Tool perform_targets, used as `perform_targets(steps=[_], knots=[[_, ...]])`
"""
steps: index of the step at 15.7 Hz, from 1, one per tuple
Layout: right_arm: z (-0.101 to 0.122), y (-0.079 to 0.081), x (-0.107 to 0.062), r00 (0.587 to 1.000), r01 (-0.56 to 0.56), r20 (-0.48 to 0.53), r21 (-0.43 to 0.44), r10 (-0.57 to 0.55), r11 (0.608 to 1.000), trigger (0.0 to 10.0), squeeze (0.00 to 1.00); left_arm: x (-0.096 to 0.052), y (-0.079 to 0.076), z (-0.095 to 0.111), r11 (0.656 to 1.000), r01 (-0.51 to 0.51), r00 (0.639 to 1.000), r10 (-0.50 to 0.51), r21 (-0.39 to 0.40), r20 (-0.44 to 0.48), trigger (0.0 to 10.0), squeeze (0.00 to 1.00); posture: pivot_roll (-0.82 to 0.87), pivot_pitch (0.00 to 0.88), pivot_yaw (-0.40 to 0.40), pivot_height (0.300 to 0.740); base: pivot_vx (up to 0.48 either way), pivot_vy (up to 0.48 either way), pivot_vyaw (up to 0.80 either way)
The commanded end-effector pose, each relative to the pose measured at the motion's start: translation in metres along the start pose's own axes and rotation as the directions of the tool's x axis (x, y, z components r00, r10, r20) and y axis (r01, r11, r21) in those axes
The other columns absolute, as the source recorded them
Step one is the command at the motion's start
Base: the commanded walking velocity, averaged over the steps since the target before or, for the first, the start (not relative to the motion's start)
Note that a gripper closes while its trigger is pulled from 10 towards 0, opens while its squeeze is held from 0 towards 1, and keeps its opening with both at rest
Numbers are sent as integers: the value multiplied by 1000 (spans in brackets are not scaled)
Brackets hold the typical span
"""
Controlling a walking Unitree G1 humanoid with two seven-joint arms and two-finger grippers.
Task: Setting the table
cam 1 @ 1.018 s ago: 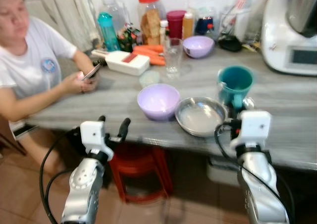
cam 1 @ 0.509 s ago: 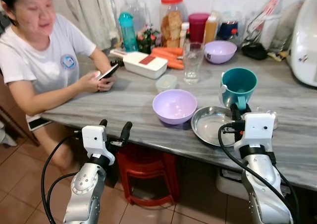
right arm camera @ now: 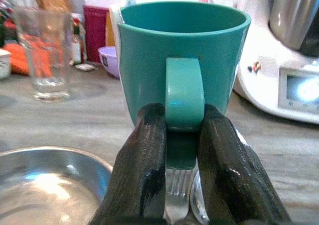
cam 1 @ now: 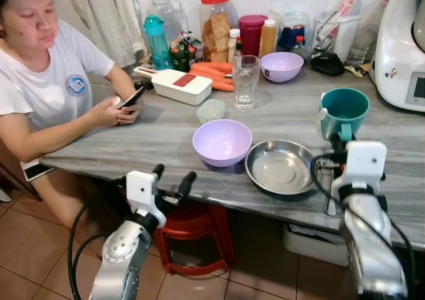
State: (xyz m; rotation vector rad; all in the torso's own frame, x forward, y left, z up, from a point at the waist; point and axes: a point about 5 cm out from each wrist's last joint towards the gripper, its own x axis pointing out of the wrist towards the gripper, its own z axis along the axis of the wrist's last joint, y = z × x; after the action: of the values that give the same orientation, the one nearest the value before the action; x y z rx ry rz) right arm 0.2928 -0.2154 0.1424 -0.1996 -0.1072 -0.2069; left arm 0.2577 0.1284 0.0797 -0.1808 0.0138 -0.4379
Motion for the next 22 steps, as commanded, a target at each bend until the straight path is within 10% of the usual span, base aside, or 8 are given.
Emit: perform_targets(steps=[1,13,14,16,17,22], knots=[[0,0,4,1000,4,-13,21,-4,1000,10000,0,-2,-1,2,1000,31,1000,-31,0,-4,10000,0,-137,42,114,740,0,0,0],[-9,18,44,994,-87,-60,58,91,995,10000,0,-9,-10,9,981,188,982,-189,-50,-24,10000,0,-99,52,118,740,0,0,0],[-11,18,44,993,-94,-64,64,98,994,10000,63,-9,-11,8,980,192,981,-194,-54,-24,10000,0,-99,50,117,740,0,0,0],[-14,17,44,992,-102,-64,71,107,992,10000,816,-8,-11,7,979,196,980,-197,-59,-26,10000,0,-100,47,119,740,0,0,0],[-15,17,44,992,-103,-65,71,108,992,10000,992,-8,-12,7,978,199,979,-201,-60,-27,10000,0,-100,46,119,740,0,0,0],[-18,13,44,995,-77,-58,63,81,995,10000,1000,-9,-18,6,956,273,960,-277,-103,-29,10000,0,-98,37,119,740,0,0,0]])
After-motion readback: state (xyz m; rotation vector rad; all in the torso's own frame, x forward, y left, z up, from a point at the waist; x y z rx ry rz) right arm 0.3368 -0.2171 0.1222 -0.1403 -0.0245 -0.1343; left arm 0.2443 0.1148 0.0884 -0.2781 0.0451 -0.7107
